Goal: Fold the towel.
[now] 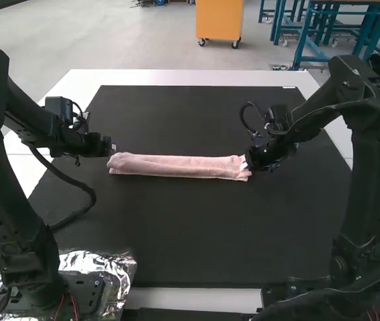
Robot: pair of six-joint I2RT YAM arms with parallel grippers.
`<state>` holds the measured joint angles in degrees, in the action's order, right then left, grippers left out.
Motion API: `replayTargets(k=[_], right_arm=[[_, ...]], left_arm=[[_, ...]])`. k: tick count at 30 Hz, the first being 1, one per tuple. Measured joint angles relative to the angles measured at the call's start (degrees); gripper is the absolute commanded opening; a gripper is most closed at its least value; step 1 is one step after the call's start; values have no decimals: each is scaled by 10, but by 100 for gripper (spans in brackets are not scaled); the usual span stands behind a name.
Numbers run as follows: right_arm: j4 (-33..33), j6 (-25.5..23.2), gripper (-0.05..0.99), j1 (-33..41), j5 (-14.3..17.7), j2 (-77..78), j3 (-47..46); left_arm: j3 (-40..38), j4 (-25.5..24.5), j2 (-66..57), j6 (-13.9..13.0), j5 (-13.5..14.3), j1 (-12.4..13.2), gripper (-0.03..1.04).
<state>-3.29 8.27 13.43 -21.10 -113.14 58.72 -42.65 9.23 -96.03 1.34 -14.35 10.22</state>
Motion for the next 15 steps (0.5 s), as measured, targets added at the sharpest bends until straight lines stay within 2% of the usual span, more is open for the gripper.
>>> replayTargets(k=[5, 8, 15], right_arm=[[-14, 1, -2, -5, -12, 1, 4], [-37, 2, -2, -25, -37, 14, -2], [-48, 5, -2, -132, -53, 106, -14]], left_arm=[[0, 3, 0, 0, 0, 0, 97], [0, 6, 0, 0, 0, 0, 97], [-25, 18, 0, 0, 0, 0, 97]])
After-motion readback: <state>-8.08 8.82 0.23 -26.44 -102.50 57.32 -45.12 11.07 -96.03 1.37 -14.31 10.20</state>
